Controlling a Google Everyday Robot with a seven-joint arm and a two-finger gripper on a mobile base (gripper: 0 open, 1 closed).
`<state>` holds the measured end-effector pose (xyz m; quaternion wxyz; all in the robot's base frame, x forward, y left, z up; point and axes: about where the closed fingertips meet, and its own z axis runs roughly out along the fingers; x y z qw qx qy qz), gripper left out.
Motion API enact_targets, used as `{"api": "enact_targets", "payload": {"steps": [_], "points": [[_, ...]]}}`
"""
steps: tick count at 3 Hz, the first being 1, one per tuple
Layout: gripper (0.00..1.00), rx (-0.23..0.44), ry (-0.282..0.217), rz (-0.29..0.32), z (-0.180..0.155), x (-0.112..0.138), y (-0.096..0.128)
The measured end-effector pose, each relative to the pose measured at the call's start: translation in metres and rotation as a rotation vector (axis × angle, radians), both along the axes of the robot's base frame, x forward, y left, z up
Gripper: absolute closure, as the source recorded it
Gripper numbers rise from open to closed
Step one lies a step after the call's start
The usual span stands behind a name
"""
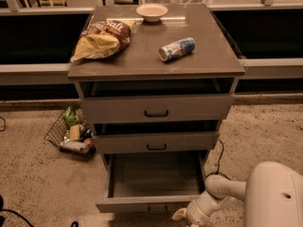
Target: Close bottom drawer
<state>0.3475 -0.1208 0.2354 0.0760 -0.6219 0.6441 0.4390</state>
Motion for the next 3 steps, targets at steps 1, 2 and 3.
{"api": "enact_targets", "payload": {"steps": [1,2,3], "points": [[0.41,-0.002,-0.064,0.003,-0.012,0.014,-0.009],[0.72,-0.003,-0.101,0.012,-0.033,0.037,-0.008],[0.95,-0.003,-0.102,0.012,-0.033,0.037,-0.008]]}}
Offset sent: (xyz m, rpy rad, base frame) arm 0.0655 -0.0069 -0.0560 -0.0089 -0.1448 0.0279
